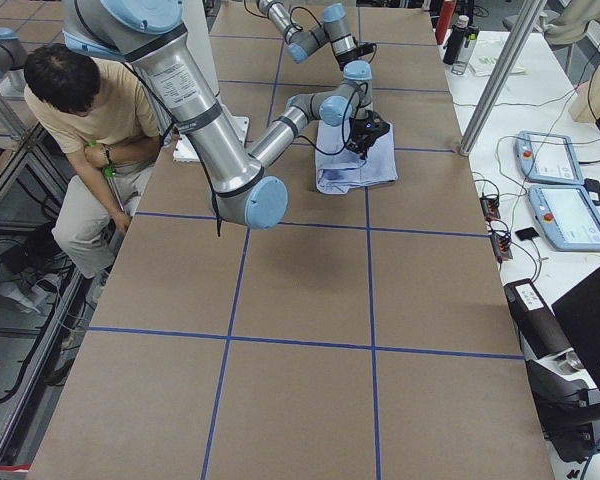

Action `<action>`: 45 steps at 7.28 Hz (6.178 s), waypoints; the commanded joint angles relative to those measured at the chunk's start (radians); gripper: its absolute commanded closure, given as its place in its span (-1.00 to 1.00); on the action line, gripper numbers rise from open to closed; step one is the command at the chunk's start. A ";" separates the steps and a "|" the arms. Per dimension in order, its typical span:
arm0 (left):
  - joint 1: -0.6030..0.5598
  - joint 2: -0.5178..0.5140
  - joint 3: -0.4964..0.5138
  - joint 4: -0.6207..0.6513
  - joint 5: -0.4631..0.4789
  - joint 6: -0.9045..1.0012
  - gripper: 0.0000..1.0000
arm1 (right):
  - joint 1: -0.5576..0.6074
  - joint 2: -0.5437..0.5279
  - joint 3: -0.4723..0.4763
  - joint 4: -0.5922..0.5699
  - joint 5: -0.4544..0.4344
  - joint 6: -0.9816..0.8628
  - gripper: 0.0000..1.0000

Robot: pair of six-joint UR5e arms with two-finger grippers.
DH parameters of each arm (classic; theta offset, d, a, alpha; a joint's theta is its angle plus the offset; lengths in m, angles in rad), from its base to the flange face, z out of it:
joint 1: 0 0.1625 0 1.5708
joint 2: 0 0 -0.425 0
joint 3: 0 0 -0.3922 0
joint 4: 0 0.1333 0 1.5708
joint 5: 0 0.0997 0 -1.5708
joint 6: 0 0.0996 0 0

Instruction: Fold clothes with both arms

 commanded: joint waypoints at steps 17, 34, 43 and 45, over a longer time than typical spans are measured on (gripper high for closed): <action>-0.115 -0.194 0.464 -0.294 0.095 -0.002 -0.32 | 0.154 0.241 -0.485 0.229 0.114 -0.136 -1.00; -0.562 0.648 -0.059 -0.249 -0.516 1.412 -0.68 | 0.244 -0.604 0.263 0.225 0.262 -1.077 -1.00; -0.763 0.780 -0.339 0.338 -0.569 1.862 -0.99 | 0.570 -0.833 0.240 0.161 0.419 -1.774 -1.00; -0.797 0.775 -0.326 0.416 -0.571 1.941 -0.99 | 0.613 -0.827 0.240 0.055 0.418 -1.912 -1.00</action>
